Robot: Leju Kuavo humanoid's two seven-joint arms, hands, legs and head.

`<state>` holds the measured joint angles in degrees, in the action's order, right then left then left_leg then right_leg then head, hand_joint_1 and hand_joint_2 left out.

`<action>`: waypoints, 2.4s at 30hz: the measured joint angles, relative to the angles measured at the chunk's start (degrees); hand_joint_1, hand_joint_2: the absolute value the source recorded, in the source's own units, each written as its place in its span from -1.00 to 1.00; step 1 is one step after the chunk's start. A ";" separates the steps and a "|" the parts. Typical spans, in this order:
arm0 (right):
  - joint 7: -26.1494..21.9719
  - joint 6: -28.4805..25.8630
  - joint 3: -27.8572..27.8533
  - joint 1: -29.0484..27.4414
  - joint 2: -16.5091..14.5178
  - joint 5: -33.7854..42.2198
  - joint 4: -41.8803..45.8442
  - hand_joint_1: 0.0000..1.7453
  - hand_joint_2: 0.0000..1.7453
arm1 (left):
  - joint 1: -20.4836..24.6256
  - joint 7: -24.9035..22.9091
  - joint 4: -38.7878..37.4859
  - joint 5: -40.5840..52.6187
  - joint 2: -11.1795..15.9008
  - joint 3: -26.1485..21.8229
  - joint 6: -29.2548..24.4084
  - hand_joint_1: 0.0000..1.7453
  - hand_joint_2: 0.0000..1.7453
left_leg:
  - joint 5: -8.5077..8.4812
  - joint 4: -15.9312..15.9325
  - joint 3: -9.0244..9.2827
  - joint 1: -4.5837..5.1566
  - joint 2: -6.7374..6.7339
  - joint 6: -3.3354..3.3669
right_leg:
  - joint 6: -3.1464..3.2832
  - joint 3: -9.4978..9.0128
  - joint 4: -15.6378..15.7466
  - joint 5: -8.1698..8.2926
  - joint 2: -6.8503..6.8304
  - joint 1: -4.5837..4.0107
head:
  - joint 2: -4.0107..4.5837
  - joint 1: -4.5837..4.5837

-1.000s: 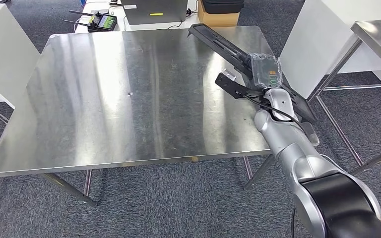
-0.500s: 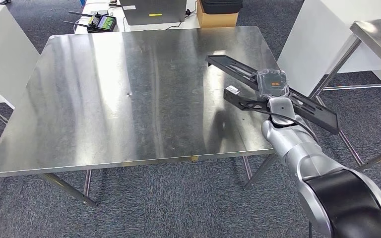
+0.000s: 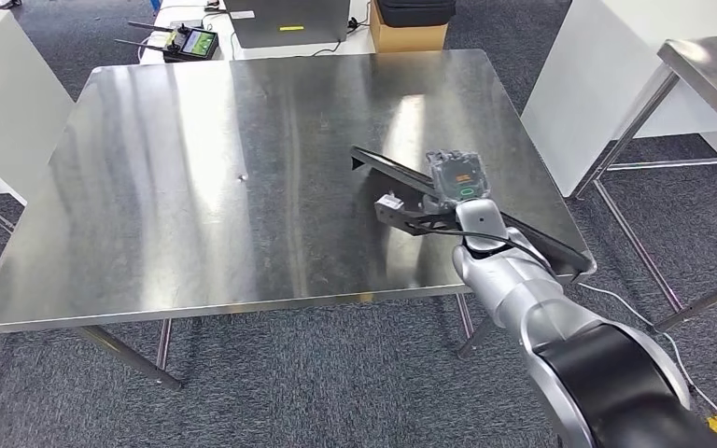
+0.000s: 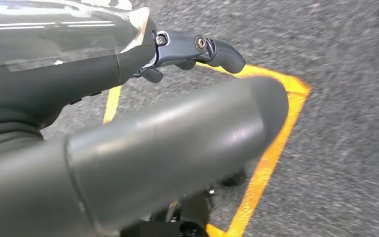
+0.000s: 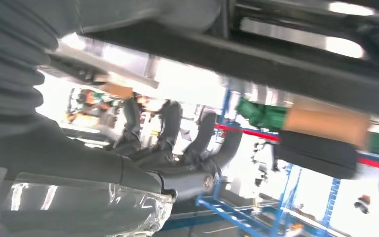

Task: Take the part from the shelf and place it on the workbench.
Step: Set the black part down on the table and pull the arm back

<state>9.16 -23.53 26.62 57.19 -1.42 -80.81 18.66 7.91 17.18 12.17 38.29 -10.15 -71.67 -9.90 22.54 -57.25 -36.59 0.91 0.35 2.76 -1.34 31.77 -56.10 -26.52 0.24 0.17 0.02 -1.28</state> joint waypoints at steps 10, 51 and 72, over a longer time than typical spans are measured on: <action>-0.65 -0.04 -0.01 -0.02 -1.97 0.15 -0.09 -1.00 -1.00 | -0.01 -1.68 -0.01 -0.49 0.03 -0.25 1.26 -1.00 -1.00 | -0.01 0.00 0.00 0.00 0.16 -0.01 | 0.02 -0.06 0.00 -0.02 -0.14 0.00 | 0.00 0.02; -44.69 -14.30 -16.42 -38.12 -8.44 39.17 62.91 -1.00 -1.00 | -0.41 0.70 0.00 -4.87 0.11 -4.62 0.46 -1.00 -1.00 | 0.34 0.02 0.41 -0.06 0.65 -0.13 | -0.07 -0.33 0.11 -0.46 -0.40 0.01 | 0.00 0.03; -48.94 14.29 -14.43 -50.72 -7.57 71.05 66.98 -1.00 -1.00 | -0.27 -4.50 -0.02 -9.10 -0.15 -7.21 -1.31 -1.00 -1.00 | -1.67 0.52 -0.49 -1.11 0.23 0.15 | -1.97 -0.53 -4.90 -4.50 -0.33 1.55 | 0.00 0.29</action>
<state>-39.77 -9.24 12.20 6.47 -8.99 -9.76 85.64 7.64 12.68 12.16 29.19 -10.30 -78.88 -11.21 20.87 -56.72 -37.08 -0.20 0.58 2.91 -3.30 31.23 -61.00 -31.02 -0.09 1.72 0.02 -0.99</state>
